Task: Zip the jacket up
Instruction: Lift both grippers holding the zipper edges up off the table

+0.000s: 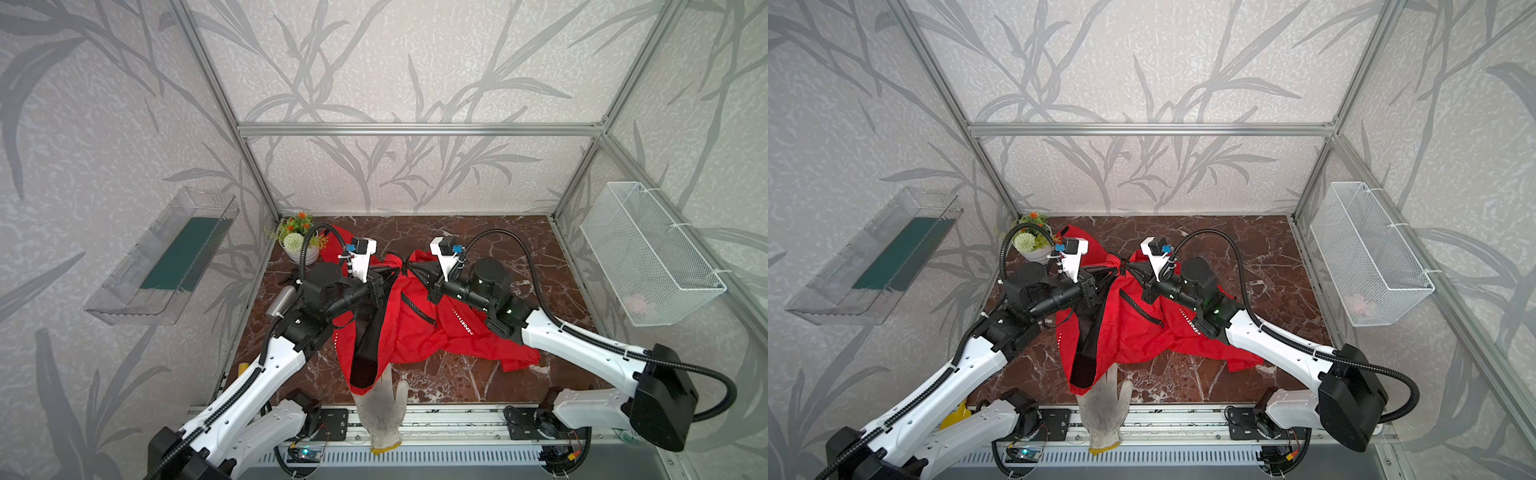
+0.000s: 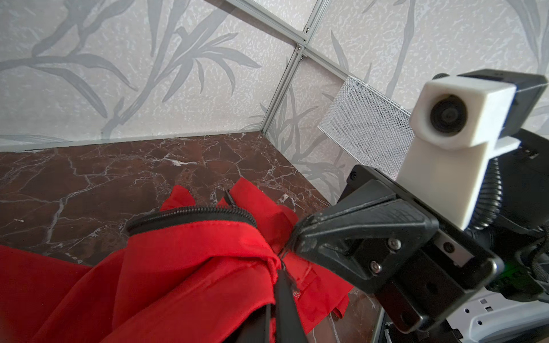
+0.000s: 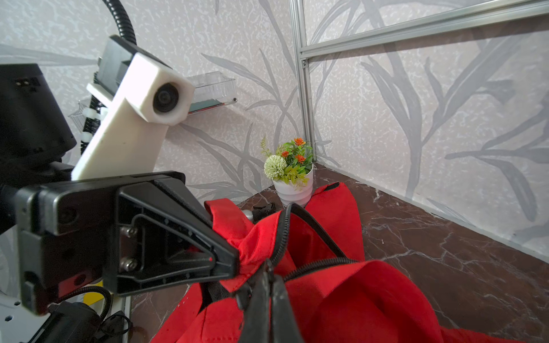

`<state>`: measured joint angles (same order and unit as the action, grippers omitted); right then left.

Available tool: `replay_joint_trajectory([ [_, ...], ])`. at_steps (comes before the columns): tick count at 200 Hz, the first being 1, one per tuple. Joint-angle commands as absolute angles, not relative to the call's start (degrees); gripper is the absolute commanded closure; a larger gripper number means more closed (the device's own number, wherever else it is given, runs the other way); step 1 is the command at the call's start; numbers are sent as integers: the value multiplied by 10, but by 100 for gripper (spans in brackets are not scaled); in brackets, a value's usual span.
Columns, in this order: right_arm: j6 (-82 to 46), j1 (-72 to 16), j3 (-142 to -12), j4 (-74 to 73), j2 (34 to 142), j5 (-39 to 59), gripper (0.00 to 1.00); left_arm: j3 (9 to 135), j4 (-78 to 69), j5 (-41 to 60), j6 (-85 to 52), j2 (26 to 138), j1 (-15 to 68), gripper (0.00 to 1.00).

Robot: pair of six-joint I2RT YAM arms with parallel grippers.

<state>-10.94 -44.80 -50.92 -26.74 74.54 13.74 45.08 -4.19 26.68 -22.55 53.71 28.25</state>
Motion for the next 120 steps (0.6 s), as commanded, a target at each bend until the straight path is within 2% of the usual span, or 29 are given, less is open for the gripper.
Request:
replay_joint_trajectory([
  [1, -106, -434, -514, -294, 738, 78, 100, 477, -25, 287, -213, 535, 279, 100],
  [84, -110, -450, -513, -294, 752, 86, 100, 484, -28, 288, -215, 543, 279, 100],
  [120, -111, -453, -511, -297, 754, 84, 91, 485, -25, 287, -214, 544, 279, 100],
])
